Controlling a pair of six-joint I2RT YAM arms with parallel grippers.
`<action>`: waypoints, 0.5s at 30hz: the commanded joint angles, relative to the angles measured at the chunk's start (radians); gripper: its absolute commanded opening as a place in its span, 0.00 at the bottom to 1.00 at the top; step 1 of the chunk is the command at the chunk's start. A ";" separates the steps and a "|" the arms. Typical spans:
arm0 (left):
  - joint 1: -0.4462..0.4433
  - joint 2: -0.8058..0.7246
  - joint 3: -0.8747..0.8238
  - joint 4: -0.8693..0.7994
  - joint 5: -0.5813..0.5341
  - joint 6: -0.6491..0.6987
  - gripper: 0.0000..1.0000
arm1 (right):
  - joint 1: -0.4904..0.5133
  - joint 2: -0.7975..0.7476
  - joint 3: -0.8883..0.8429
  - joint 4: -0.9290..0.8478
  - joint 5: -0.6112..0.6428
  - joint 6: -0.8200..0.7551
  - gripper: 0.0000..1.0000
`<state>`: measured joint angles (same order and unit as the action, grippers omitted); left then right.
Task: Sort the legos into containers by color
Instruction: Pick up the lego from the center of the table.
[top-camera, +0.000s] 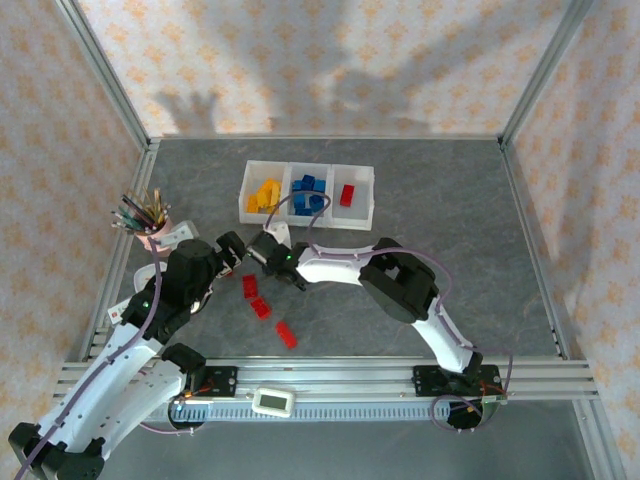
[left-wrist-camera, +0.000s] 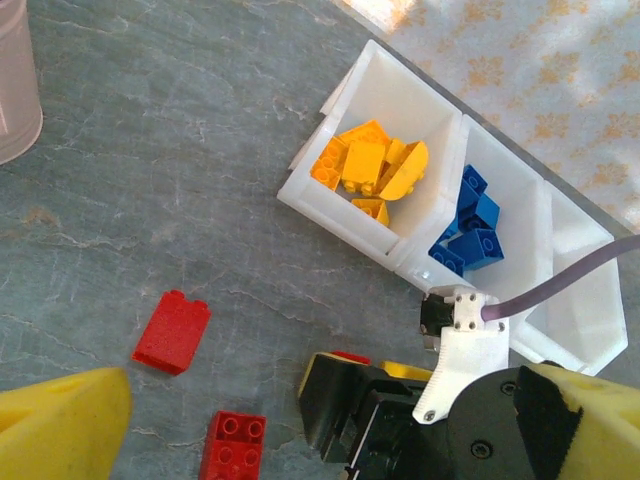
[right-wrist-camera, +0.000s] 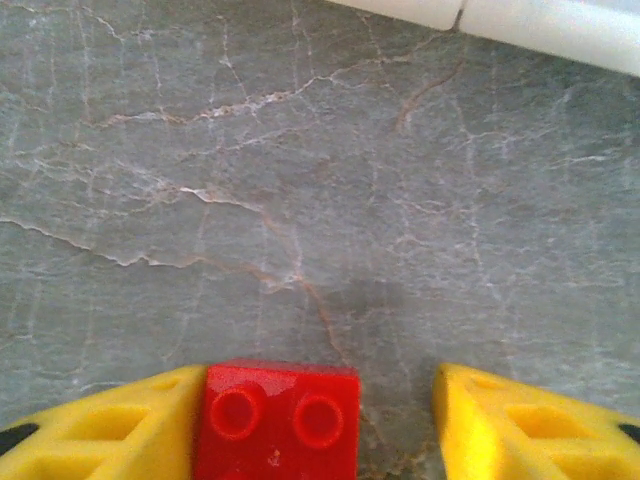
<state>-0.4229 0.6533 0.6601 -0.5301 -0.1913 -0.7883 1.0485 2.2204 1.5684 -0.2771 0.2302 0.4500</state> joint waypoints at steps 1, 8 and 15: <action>0.009 0.003 -0.007 -0.004 -0.003 -0.004 0.99 | 0.003 -0.043 -0.033 -0.060 0.043 -0.005 0.53; 0.008 0.007 0.004 -0.008 0.003 -0.006 0.99 | 0.004 -0.044 -0.019 -0.030 -0.004 -0.050 0.32; 0.008 0.016 0.003 0.031 0.063 0.000 0.99 | -0.004 -0.186 -0.088 0.004 0.022 -0.082 0.20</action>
<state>-0.4229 0.6617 0.6601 -0.5262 -0.1619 -0.7883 1.0477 2.1399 1.5002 -0.2855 0.2203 0.3904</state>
